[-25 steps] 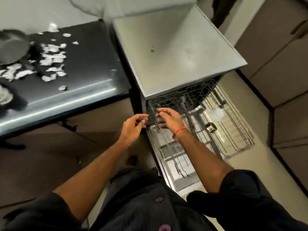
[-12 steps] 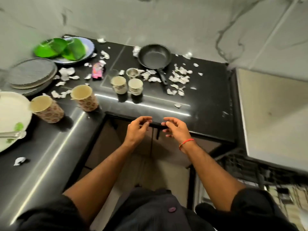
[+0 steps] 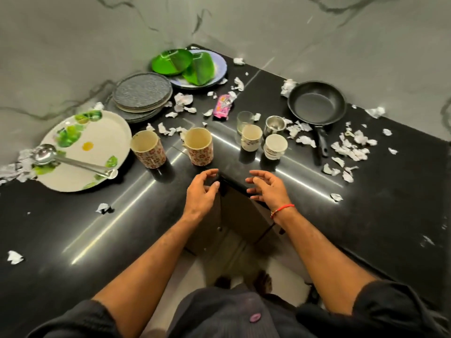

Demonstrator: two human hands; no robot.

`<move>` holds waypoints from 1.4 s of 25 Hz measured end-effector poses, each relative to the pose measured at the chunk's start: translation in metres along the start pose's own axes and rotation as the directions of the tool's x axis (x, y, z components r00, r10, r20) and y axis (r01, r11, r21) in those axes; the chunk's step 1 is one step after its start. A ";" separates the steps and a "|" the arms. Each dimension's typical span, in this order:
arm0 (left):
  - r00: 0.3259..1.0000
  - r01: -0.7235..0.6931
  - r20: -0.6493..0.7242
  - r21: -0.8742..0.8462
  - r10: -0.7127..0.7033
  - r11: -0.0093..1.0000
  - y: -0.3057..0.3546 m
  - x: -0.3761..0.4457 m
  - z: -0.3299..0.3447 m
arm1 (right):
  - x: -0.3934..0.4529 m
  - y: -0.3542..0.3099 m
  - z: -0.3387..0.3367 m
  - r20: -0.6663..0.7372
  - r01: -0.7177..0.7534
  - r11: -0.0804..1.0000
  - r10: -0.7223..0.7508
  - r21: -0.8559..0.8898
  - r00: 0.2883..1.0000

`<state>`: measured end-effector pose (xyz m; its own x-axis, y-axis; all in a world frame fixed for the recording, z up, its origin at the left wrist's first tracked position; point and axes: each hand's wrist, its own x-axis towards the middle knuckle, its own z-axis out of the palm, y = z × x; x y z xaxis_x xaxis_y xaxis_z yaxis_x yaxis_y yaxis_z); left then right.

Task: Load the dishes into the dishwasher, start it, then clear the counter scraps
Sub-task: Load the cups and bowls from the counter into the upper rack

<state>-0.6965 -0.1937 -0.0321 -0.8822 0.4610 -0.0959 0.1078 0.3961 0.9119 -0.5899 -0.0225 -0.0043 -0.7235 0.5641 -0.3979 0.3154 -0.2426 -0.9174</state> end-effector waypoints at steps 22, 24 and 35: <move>0.988 -0.068 -0.112 0.296 0.105 0.953 0.011 0.112 -0.036 | 0.060 -0.030 0.026 0.259 0.142 0.977 -0.098 -0.157 0.961; 0.983 -0.121 -0.099 0.302 0.158 0.945 0.013 0.110 -0.041 | 0.054 -0.025 0.027 0.235 0.196 0.965 -0.153 -0.176 0.960; 0.225 0.542 0.872 0.259 -0.435 0.800 0.076 0.037 0.059 | -0.084 0.029 -0.020 -0.191 0.430 0.719 -0.607 -0.546 0.772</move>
<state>-0.6939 -0.1000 0.0102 0.1542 0.6237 -0.7663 -0.2730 0.7723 0.5736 -0.5073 -0.0610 0.0023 -0.6320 0.7335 0.2499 0.2507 0.4987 -0.8297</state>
